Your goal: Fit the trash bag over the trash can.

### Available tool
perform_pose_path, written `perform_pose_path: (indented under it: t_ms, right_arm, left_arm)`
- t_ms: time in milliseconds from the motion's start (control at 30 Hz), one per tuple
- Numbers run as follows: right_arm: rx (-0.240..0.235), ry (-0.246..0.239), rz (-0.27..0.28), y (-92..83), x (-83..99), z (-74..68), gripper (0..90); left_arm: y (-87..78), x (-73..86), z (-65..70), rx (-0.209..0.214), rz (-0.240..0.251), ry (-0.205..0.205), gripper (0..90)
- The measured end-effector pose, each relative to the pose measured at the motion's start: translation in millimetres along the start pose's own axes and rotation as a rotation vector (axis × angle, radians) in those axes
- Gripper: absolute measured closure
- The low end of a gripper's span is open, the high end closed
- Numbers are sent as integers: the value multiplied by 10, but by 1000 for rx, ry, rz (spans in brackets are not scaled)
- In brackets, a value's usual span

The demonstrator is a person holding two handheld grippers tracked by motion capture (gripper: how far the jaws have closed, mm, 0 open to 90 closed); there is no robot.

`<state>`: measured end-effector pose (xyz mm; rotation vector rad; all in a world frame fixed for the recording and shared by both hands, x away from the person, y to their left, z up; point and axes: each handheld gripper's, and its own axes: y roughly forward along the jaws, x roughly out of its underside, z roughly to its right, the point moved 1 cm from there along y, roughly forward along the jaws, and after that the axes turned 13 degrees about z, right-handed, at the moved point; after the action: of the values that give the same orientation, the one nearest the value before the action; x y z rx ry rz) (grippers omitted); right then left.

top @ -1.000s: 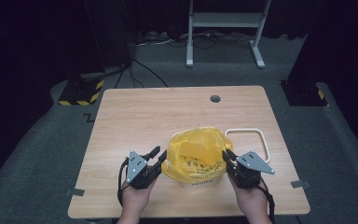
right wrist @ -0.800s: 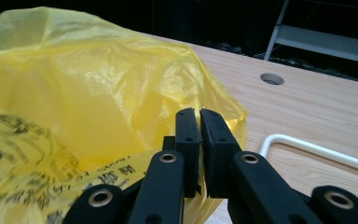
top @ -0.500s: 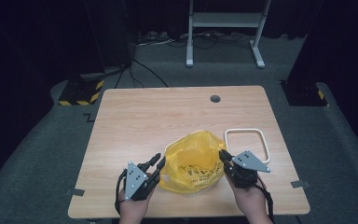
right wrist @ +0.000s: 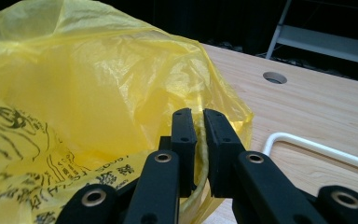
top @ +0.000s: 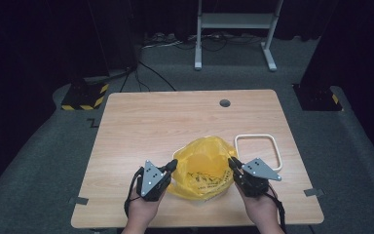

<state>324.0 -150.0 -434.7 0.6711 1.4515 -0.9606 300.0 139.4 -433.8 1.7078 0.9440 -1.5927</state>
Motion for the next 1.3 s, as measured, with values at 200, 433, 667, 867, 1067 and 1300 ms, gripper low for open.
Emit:
perform_pose_path:
  t_ms: [200,433,667,867,1067,1300]
  right_arm:
    - [0,-8,-2,4,6,-3,831]
    - [-5,-10,1,-1,10,2,832]
    - [-8,-8,1,-7,11,3,830]
    - [-15,5,-9,-4,3,9,781]
    - [12,23,75,-172,-92,86,744]
    - [69,31,51,-154,-11,261,749]
  left_arm:
    - [149,43,-203,-73,4,-77,900]
    - [299,266,-345,-109,-66,-168,900]
    - [262,588,-267,-70,-160,-224,900]
    - [156,531,-187,-102,-166,-201,810]
    - [-113,346,-128,-204,-77,-170,668]
    - [-284,299,77,-165,-108,-163,722]
